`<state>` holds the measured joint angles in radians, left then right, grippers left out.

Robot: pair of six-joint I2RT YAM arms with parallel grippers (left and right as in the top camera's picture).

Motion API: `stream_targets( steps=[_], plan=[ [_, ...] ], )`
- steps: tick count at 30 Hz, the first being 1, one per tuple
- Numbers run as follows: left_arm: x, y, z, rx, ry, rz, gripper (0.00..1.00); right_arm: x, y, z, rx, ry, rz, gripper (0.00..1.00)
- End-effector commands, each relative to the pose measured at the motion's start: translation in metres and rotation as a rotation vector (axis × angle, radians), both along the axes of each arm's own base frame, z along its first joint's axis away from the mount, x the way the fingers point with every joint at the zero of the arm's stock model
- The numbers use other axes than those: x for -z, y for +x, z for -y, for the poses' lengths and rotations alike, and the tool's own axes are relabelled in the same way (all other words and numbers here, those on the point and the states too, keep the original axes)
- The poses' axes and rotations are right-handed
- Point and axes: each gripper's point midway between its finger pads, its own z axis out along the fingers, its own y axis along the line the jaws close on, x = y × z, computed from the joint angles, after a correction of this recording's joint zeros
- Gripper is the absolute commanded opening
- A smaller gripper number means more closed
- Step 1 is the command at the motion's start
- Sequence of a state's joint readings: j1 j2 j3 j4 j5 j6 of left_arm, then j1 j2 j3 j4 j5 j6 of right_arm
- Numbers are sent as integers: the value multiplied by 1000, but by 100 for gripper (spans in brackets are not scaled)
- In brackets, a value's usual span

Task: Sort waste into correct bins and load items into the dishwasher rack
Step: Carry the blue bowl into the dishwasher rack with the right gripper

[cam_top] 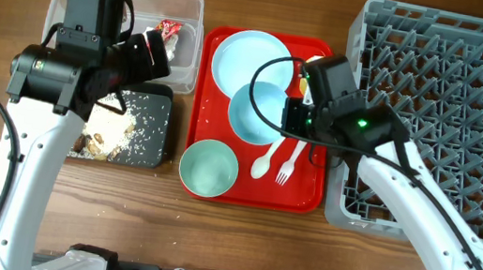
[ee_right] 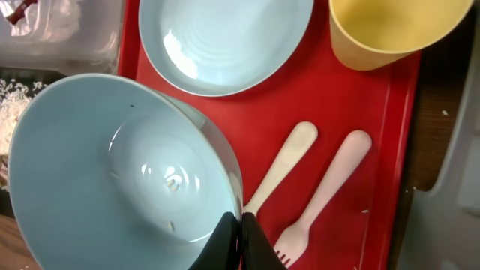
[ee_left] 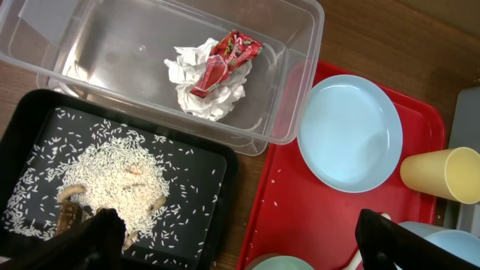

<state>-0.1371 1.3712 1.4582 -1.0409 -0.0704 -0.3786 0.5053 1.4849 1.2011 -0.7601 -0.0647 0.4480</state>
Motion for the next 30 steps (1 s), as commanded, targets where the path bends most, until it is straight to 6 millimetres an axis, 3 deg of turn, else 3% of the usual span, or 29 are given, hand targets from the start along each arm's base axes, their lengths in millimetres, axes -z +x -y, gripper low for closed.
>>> stream_targets(
  steps=[1, 4, 10, 15, 20, 30],
  plan=[
    [-5, 2, -3, 0, 13, 14, 100, -17, 4, 11, 31, -20, 52, 4],
    [-5, 2, -3, -1, 13, 14, 100, -25, 5, 27, 72, -34, 62, 4],
    [-5, 2, -3, -1, 13, 14, 100, -50, 10, 78, 186, -87, 118, 4],
    [-5, 2, -3, -1, 13, 14, 100, -58, 12, 109, 249, -104, 134, 4],
    [-5, 2, -3, -1, 13, 14, 100, -56, 13, 126, 282, -121, 121, 4],
    [-5, 2, -3, -1, 13, 14, 100, -56, 13, 126, 282, -122, 121, 4]
  ],
)
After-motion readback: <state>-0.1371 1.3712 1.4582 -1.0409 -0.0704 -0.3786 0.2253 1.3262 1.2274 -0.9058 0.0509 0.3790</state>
